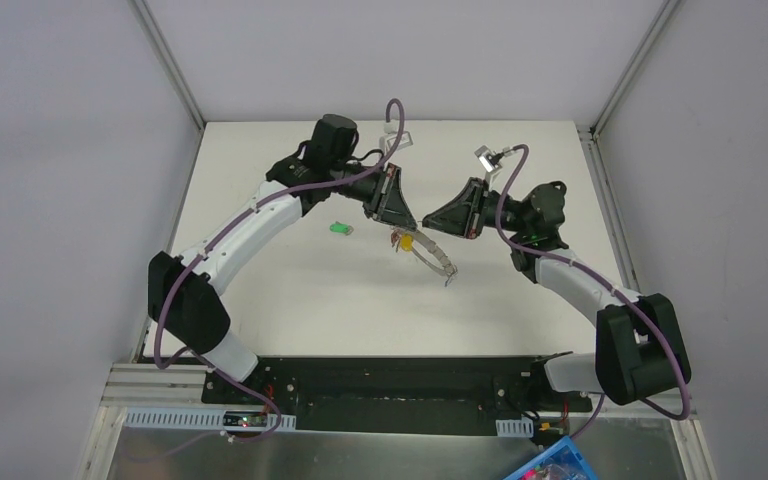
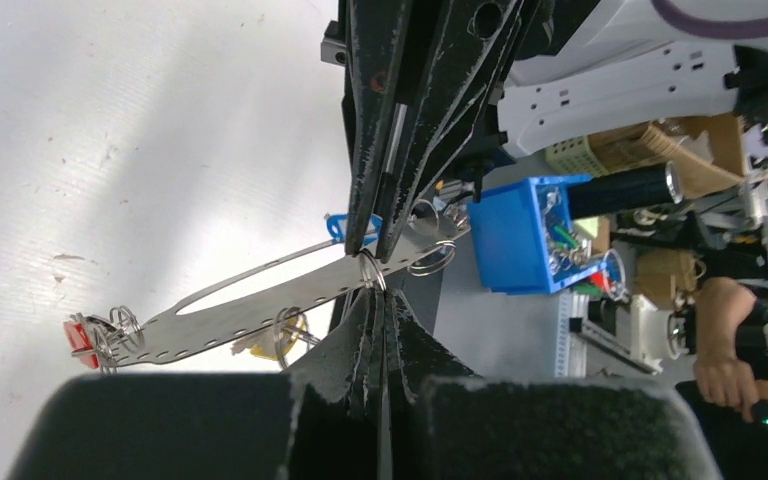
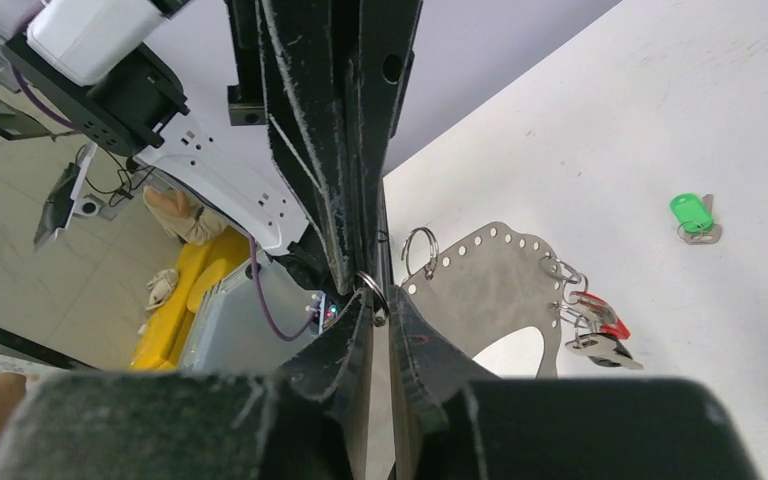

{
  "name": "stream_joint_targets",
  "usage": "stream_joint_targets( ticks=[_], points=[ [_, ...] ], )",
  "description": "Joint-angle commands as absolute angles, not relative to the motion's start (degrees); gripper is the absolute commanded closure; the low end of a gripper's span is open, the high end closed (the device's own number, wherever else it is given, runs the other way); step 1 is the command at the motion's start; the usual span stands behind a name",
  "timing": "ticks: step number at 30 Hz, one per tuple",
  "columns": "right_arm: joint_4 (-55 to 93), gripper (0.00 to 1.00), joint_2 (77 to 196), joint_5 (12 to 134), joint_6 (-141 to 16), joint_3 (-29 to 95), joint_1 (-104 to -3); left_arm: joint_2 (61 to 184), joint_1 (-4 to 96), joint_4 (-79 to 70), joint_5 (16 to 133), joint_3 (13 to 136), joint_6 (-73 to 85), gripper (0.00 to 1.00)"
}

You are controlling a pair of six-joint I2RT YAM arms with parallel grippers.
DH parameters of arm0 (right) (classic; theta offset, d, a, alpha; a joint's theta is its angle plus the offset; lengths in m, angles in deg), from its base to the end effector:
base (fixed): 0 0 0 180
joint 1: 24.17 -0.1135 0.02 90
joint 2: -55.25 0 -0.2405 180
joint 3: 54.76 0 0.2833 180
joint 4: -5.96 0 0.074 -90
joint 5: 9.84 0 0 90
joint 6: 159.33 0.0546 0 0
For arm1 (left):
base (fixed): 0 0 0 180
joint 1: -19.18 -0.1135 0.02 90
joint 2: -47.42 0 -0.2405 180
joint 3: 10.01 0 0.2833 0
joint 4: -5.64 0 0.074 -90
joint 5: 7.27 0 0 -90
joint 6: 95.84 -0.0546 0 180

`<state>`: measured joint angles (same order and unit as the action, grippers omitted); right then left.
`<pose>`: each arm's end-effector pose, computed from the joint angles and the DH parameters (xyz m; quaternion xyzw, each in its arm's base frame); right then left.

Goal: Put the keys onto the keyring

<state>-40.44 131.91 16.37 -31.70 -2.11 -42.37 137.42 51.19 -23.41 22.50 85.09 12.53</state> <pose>0.2830 0.1446 0.2696 -0.3530 0.5397 0.5900 0.4858 0.3095 -0.2493 0.3381 0.3576 0.6877 -0.5813 0.2476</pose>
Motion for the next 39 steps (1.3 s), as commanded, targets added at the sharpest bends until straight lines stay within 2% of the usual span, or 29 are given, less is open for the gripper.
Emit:
stream_joint_targets(
  ticks=[1, 9, 18, 28, 33, 39],
  points=[
    [-40.1, 0.84, 129.4, 13.7, -37.8, -1.1, -42.1, 138.9, 53.2, -40.1, 25.5, 92.6, 0.4, 1.0],
    [-33.5, 0.69, 128.1, 9.9, -44.3, 0.2, -43.6, 143.2, 56.0, -55.9, 27.8, 101.4, -9.6, 1.0],
    [-21.0, 0.67, 127.5, 7.0, -55.4, 2.2, -46.8, 143.8, 56.8, -57.8, 26.7, 102.7, -11.9, 1.0],
    [-14.0, 0.8, 127.9, 5.6, -60.5, 4.3, -49.1, 144.1, 56.8, -58.2, 26.3, 102.7, -12.3, 1.0],
    [-13.7, 1.0, 127.9, 5.3, -60.1, 4.9, -49.2, 144.3, 56.8, -58.3, 26.3, 102.9, -12.6, 1.0],
    [-14.4, 1.0, 127.9, 7.3, -56.8, 5.7, -48.8, 142.8, 55.6, -56.2, 25.2, 102.4, -13.1, 1.0]
  ],
)
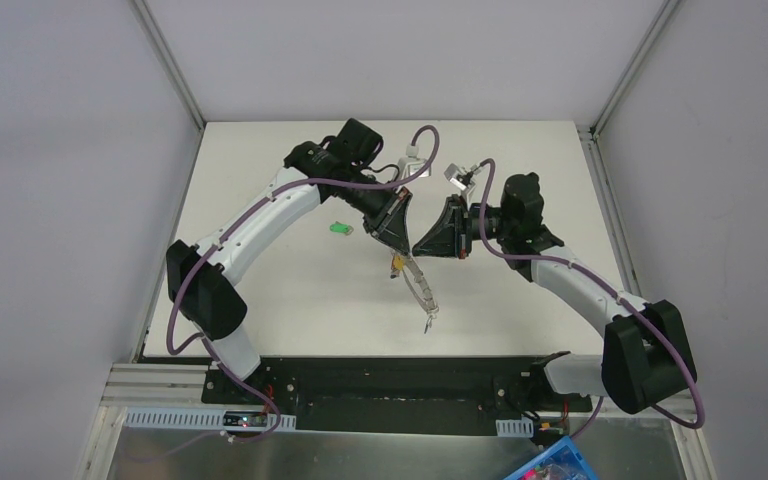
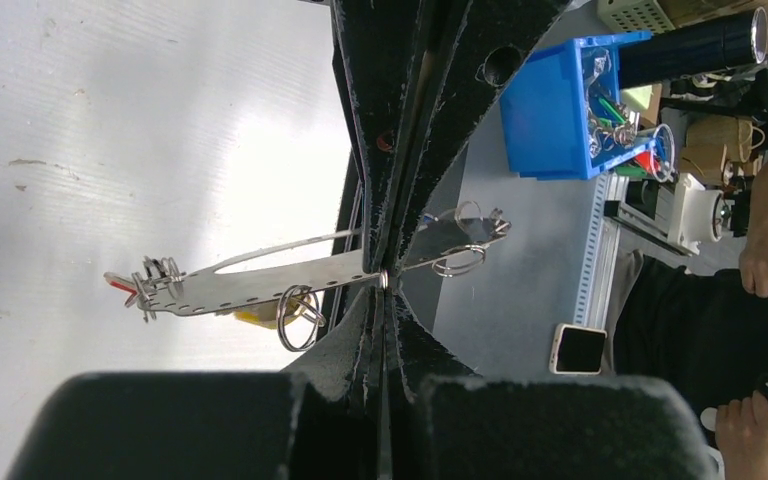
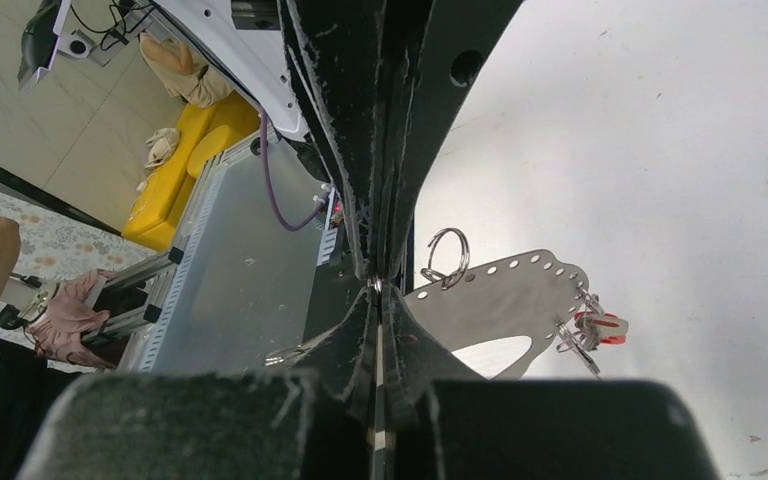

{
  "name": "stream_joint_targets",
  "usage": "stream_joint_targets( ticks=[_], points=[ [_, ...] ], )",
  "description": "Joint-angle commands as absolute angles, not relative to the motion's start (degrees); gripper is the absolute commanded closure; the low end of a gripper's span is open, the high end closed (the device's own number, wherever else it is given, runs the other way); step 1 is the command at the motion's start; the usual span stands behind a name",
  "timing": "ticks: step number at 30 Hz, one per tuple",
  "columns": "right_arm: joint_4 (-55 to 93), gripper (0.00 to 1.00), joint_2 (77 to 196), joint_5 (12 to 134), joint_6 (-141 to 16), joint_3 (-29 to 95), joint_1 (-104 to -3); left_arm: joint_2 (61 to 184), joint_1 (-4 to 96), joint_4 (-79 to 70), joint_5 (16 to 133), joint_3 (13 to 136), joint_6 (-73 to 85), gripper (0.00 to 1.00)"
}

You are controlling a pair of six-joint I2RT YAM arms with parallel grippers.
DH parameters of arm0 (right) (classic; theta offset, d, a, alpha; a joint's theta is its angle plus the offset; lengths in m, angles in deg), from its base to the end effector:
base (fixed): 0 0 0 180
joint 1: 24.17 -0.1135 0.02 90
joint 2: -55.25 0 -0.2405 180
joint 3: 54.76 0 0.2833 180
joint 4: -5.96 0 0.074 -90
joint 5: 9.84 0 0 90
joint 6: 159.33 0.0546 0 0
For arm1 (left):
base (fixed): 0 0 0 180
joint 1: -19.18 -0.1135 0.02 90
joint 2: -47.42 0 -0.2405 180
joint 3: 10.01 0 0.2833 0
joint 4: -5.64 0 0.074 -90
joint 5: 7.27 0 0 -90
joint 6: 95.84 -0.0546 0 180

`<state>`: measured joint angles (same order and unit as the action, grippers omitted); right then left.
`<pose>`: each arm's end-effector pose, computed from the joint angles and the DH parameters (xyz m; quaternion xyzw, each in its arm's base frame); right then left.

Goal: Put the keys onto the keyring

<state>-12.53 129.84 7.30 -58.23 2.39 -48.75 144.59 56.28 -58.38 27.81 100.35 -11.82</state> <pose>0.2661 0.1791 0.2621 -0.4870 0.5101 0.5719 0.4191 0.2860 -0.2723 0.3351 0.4507 0.7209 -0.4983 0.1700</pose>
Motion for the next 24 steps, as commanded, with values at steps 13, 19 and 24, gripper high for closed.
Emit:
stream_joint_targets(
  ticks=[13, 19, 24],
  points=[
    [-40.3, 1.0, 130.7, 14.0, -31.1, 1.9, -44.3, 130.9, 50.0, -16.3, 22.1, 81.3, 10.7, 0.67],
    [-45.7, 1.0, 131.5, 16.3, -26.0, 0.8, -43.2, 131.3, 49.9, -8.8, 22.1, 78.7, 15.9, 0.64],
    [-49.1, 1.0, 131.6, 17.3, -23.2, -0.4, -42.6, 131.4, 49.9, -2.1, 22.1, 76.4, 19.8, 0.64]
  ],
)
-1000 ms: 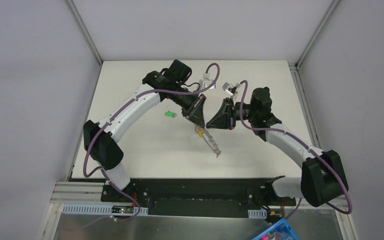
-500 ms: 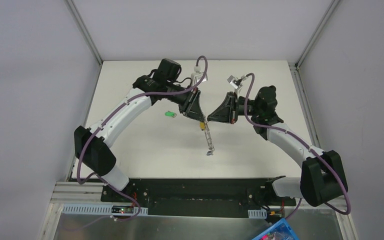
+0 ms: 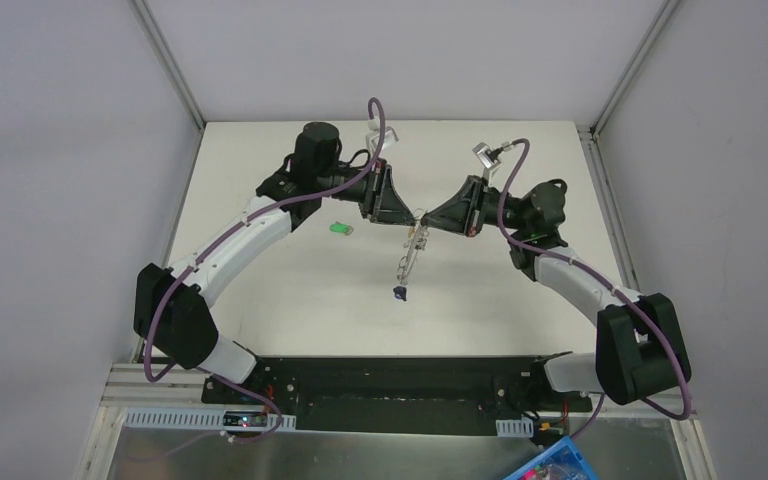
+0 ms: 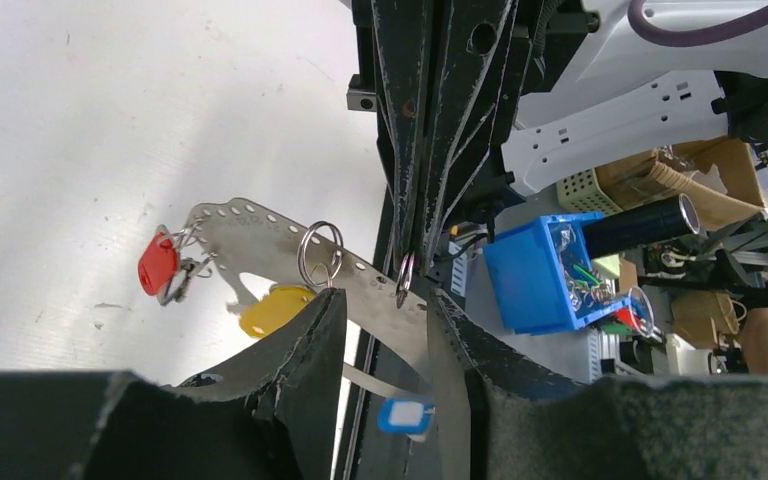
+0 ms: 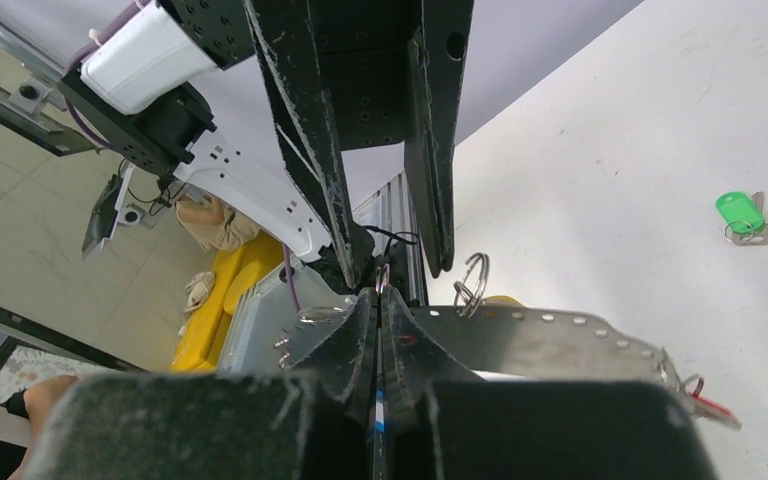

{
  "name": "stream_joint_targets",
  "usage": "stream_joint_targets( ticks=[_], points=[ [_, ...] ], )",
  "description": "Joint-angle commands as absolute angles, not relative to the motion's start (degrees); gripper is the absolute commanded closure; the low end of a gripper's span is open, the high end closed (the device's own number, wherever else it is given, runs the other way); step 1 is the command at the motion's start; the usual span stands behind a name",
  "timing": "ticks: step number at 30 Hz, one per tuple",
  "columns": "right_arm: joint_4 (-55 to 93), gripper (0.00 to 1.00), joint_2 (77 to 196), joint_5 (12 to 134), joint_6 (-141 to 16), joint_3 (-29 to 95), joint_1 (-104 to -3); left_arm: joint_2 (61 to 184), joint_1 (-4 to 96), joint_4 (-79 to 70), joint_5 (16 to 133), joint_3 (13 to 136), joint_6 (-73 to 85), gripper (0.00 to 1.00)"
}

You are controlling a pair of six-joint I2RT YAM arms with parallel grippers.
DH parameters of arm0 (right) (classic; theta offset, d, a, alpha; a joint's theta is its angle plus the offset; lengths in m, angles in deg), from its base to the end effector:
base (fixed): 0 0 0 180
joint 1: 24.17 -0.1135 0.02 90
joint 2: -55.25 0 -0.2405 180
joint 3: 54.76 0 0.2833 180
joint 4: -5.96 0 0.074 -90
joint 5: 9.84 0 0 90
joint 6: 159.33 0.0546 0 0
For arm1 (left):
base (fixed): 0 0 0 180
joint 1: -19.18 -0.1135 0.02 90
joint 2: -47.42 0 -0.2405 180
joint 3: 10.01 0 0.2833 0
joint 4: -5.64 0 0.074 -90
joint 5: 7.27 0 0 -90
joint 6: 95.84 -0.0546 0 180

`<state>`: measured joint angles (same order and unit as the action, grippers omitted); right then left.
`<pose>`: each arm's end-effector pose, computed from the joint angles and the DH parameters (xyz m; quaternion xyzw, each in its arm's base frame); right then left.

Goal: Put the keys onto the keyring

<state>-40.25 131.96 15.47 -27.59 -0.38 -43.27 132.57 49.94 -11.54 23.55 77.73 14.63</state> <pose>0.2822 0.1500 0.2793 -0.3492 0.5399 0.6102 0.4628 0.3037 -0.2353 0.3403 0.3625 0.6581 -0.5822 0.3107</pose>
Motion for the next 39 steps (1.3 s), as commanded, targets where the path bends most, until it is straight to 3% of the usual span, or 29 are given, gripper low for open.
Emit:
stream_joint_targets(
  ticks=[1, 15, 30, 39],
  points=[
    [-49.3, 1.0, 131.6, 17.6, -22.9, -0.5, -42.4, 131.5, 49.9, -1.9, 22.1, 76.4, 19.9, 0.65],
    [-52.7, 1.0, 131.5, 19.6, -20.1, -1.7, -41.1, 132.7, 50.0, 4.6, 20.5, 74.6, 25.5, 0.72],
    [-53.5, 1.0, 131.6, 20.3, -19.9, -2.2, -40.8, 134.2, 50.7, 6.1, 20.4, 74.5, 27.2, 0.72],
    [-53.9, 1.0, 131.9, 20.8, -20.0, -2.6, -40.5, 134.8, 51.2, 7.1, 19.9, 74.6, 28.2, 0.89]
  ],
)
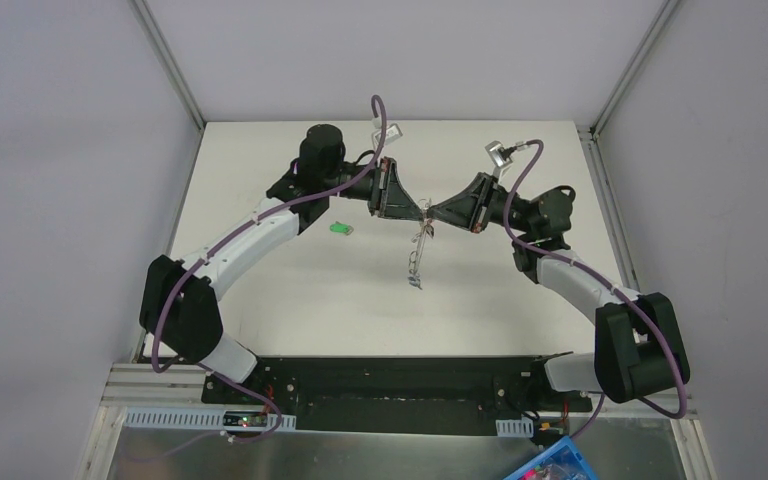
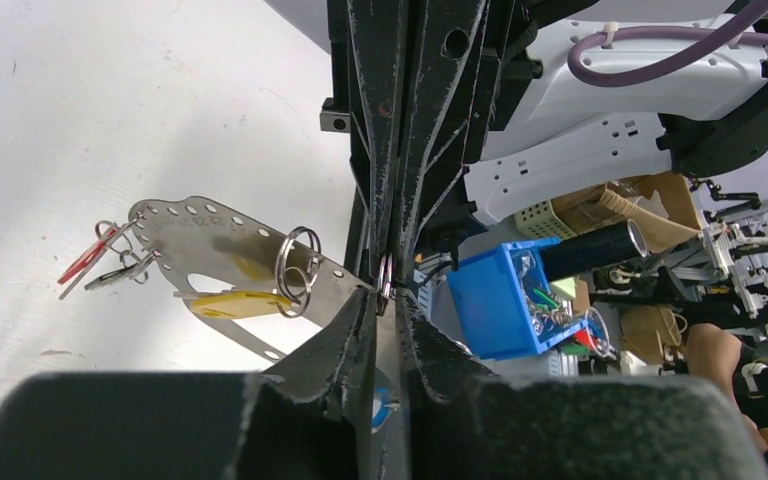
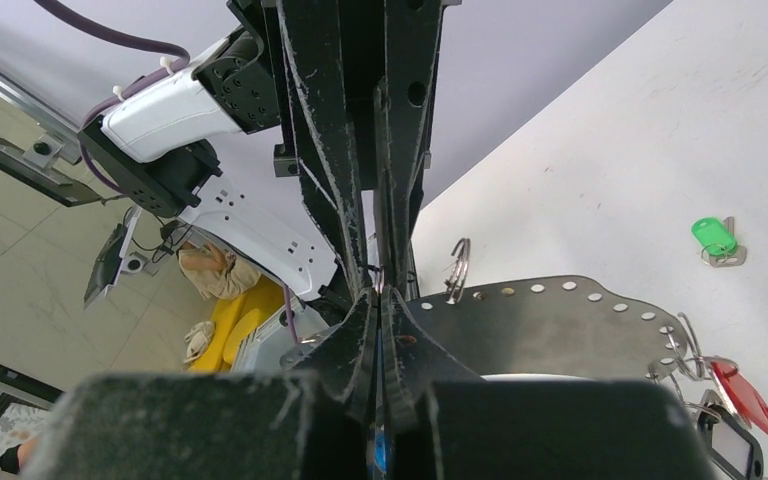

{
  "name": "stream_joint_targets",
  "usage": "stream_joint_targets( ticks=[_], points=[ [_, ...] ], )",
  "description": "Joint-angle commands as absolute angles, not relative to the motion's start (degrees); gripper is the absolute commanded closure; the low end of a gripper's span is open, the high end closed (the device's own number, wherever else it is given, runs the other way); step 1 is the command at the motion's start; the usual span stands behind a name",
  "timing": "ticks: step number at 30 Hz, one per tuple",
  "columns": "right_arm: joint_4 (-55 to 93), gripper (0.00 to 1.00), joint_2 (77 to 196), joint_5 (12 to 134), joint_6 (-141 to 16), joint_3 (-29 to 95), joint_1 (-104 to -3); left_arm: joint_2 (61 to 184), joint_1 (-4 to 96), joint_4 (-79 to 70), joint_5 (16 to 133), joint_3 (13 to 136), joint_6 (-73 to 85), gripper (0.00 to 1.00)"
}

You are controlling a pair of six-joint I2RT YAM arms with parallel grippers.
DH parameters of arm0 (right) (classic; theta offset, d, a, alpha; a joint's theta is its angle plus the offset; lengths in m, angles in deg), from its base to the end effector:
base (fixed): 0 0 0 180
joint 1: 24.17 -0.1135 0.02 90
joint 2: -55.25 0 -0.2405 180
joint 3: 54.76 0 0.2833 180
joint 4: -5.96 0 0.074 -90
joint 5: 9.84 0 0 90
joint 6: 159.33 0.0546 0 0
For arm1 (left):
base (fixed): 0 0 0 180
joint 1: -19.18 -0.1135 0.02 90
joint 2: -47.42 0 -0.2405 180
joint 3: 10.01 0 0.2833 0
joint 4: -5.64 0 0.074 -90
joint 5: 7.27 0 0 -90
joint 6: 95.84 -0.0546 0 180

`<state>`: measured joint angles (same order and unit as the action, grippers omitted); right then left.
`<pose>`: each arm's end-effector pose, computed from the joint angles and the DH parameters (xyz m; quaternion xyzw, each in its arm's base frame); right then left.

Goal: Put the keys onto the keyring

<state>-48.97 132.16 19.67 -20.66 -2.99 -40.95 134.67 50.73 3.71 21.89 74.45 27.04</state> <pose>0.2827 0.1349 0.2775 -0.3000 0.5363 0.6166 0.4921 0.3088 -0.2456 0.3317 0.3356 0.6383 -0.6265 0.2956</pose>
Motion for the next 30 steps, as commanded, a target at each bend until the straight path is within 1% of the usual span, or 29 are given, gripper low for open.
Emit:
stream_joint_targets(
  ticks=[1, 2, 3, 5, 6, 10, 12, 18, 19, 22, 30],
  points=[
    [-53.9, 1.0, 131.9, 20.8, -20.2, -2.6, -40.5, 134.9, 51.2, 7.4, 19.8, 74.7, 28.5, 0.92],
    [-53.9, 1.0, 132.0, 20.8, -20.5, -2.8, -40.5, 135.0, 51.2, 7.7, 19.6, 74.8, 28.8, 0.97],
    [-53.9, 1.0, 132.0, 20.7, -20.9, -2.9, -40.5, 135.1, 51.2, 7.9, 19.4, 75.0, 29.0, 1.0],
    [-53.9, 1.0, 131.8, 20.2, -22.3, -3.1, -40.5, 135.1, 51.2, 6.9, 19.1, 75.9, 28.6, 1.0],
    [-53.6, 1.0, 131.7, 19.8, -23.3, -3.3, -40.5, 135.1, 51.3, 3.5, 19.1, 76.9, 27.1, 1.0],
    [-50.8, 0.87, 130.2, 17.3, -28.8, -3.0, -40.5, 135.0, 51.9, -20.4, 22.3, 84.0, 11.3, 1.0],
    [-50.2, 0.8, 129.9, 16.0, -30.3, -2.6, -40.5, 135.5, 52.8, -29.2, 24.4, 87.3, 5.3, 1.0],
    [-49.1, 0.68, 129.5, 13.2, -33.0, -1.7, -40.7, 139.7, 55.3, -49.3, 28.2, 97.5, -5.9, 1.0],
    [-48.9, 0.66, 129.4, 12.7, -33.4, -1.7, -41.0, 140.4, 55.7, -51.1, 28.5, 98.7, -7.2, 1.0],
    [-47.0, 0.63, 129.0, 11.3, -35.4, -1.7, -42.0, 141.4, 56.6, -53.4, 28.6, 100.5, -8.7, 1.0],
    [-42.3, 0.62, 128.0, 7.5, -40.1, -1.4, -45.4, 143.0, 57.3, -55.1, 28.5, 102.7, -9.7, 1.0]
  ],
)
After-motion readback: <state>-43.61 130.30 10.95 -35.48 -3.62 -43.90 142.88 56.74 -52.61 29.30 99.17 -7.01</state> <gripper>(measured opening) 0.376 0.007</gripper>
